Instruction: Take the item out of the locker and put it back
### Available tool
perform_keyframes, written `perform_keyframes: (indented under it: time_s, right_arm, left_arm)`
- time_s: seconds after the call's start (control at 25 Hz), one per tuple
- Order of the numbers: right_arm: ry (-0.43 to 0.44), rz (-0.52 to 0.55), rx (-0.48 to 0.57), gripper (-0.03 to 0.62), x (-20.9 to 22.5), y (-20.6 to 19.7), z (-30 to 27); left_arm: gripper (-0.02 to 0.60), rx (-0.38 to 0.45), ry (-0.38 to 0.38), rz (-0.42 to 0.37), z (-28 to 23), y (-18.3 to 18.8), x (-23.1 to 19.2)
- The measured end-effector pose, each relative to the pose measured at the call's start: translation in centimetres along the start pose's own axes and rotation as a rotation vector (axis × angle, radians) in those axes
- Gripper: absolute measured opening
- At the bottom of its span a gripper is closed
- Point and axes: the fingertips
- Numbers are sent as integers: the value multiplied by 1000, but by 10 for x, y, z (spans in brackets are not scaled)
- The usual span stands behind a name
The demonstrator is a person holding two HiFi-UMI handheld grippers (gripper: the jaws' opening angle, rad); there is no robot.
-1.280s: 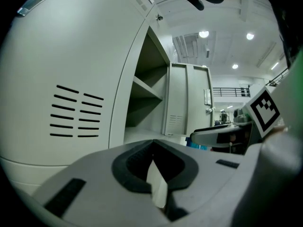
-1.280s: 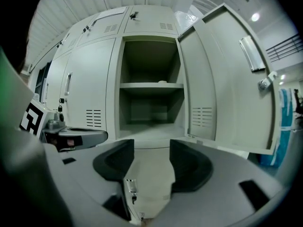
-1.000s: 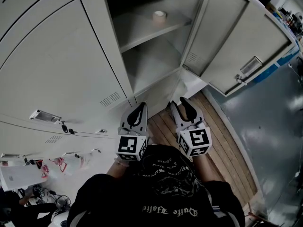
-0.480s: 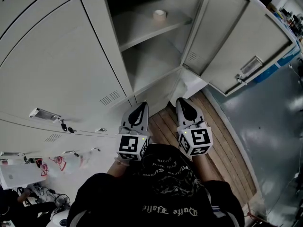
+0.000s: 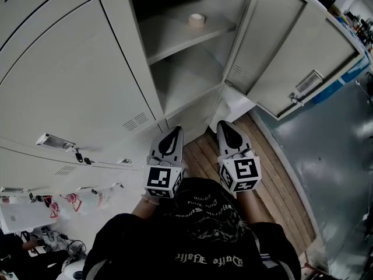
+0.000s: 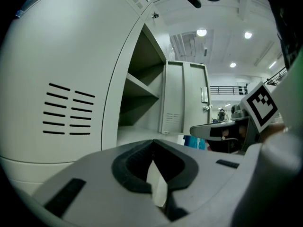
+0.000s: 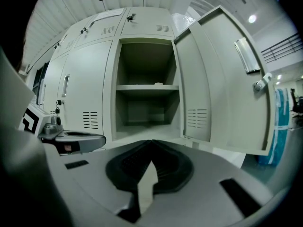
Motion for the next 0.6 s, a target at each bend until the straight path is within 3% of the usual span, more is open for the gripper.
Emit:
perform_keyframes:
  time_s: [0.2, 0.6]
  right_arm:
    - [1, -30, 8, 5, 1, 2, 0]
    - [-9, 27, -14, 5, 0, 0, -2]
  left_arm:
    - [8, -2, 4, 1, -1, -1, -1]
    - [8, 8, -4, -4, -4, 2, 3]
Point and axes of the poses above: the fingertips, and each gripper's own axes: z backward along the fingers, x to its right, y out of its top, and after that the axes turned 11 degrees about y, right-handed
